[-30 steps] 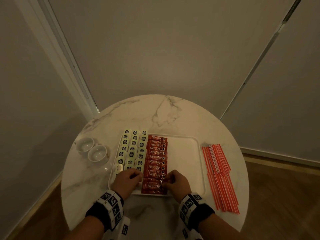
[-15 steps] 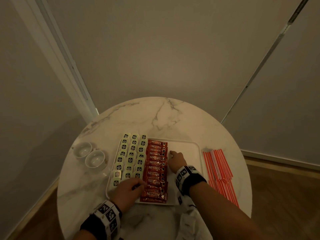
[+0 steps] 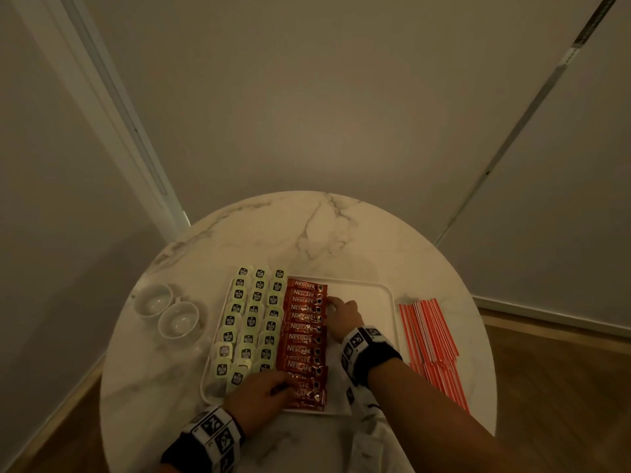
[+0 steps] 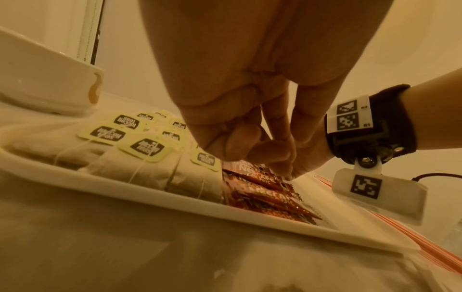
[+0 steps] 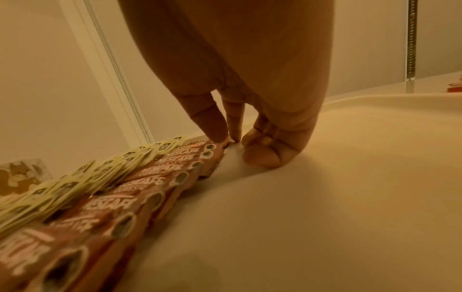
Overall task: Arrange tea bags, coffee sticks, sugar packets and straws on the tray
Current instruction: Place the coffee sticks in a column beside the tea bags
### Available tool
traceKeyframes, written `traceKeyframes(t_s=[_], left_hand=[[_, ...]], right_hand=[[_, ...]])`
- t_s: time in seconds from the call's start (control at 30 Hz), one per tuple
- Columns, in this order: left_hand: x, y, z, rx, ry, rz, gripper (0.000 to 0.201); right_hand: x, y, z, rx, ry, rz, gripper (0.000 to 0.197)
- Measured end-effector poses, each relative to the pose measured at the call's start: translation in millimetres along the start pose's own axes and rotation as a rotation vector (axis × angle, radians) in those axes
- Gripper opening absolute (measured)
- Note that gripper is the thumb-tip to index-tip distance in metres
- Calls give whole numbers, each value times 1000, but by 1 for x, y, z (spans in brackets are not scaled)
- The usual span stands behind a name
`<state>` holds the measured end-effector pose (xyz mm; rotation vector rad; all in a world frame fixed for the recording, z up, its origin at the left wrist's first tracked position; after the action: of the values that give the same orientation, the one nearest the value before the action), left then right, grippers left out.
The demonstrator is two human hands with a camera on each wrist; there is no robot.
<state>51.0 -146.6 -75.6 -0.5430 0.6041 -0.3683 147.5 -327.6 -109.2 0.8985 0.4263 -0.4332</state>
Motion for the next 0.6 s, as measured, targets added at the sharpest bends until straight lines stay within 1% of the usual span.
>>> traceKeyframes(t_s=[0.07,0.3,0.5,0.6], left_hand=[[0,0,2,-8,-6,-1,11],[-2,2,2,-28,-8,17,17],[-1,4,1,-27,-17,29,13],[1,3,0,-27,-18,26,19]], right_hand=[[0,1,1,8,-4,0,45],[4,0,1,51,5,-14,50],[4,4,-1,59,-30,60,39],[3,5,-1,36,-29,57,40]])
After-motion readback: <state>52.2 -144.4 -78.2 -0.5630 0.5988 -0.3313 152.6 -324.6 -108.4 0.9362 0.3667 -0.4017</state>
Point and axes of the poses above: each hand's wrist, its own x-axis towards the middle knuckle, its own z-axis out of the back of the hand, y = z × x, the point moved 7 cm from there along x, towards the middle knuckle, and after that the axes turned 11 degrees about x, right-handed, at the moved point
